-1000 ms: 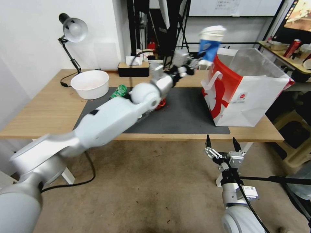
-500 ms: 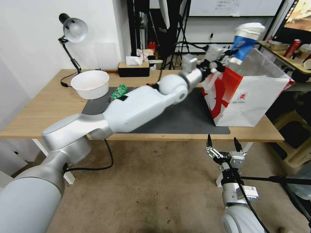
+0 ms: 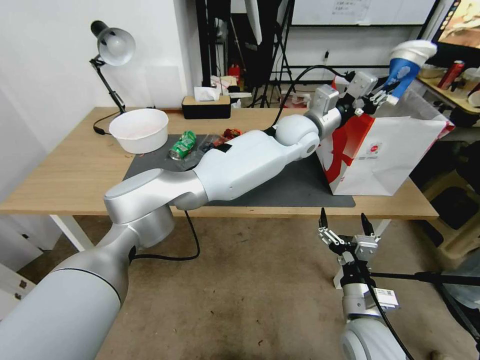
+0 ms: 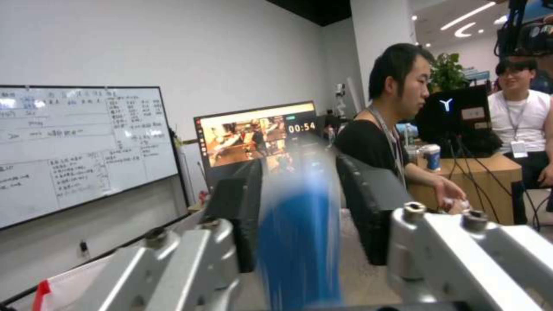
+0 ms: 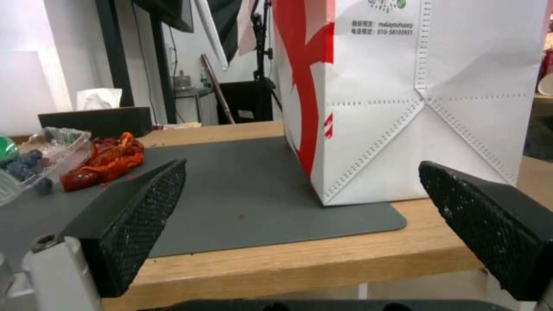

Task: Pick up the trash from the table and place it into the takeout bag.

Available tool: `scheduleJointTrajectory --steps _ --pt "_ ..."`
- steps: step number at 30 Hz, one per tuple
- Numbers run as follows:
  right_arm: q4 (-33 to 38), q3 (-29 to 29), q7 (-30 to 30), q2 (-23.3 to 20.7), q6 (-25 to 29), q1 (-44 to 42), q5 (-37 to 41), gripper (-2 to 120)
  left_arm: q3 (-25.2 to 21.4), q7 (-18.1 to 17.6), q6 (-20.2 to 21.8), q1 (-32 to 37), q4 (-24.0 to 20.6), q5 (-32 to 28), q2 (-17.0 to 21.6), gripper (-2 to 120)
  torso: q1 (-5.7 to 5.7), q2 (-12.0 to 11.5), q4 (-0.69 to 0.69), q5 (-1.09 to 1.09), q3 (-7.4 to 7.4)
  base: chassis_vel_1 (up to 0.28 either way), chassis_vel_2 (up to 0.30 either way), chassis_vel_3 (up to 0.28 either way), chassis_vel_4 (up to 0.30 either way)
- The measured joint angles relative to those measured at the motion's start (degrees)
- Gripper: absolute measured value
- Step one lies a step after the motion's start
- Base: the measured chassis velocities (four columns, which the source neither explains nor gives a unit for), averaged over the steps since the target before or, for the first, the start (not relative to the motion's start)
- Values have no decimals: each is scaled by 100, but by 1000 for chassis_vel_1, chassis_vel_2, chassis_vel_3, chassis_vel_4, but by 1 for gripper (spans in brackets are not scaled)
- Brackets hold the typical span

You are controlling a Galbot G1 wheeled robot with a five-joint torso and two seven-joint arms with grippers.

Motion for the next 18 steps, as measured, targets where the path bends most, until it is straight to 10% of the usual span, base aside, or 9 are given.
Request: scheduleJointTrajectory --steps 18 --pt "32 -15 -4 28 -30 14 -21 100 -659 -506 256 349 -868 -126 1069 99 0 0 0 -2 0 0 0 0 0"
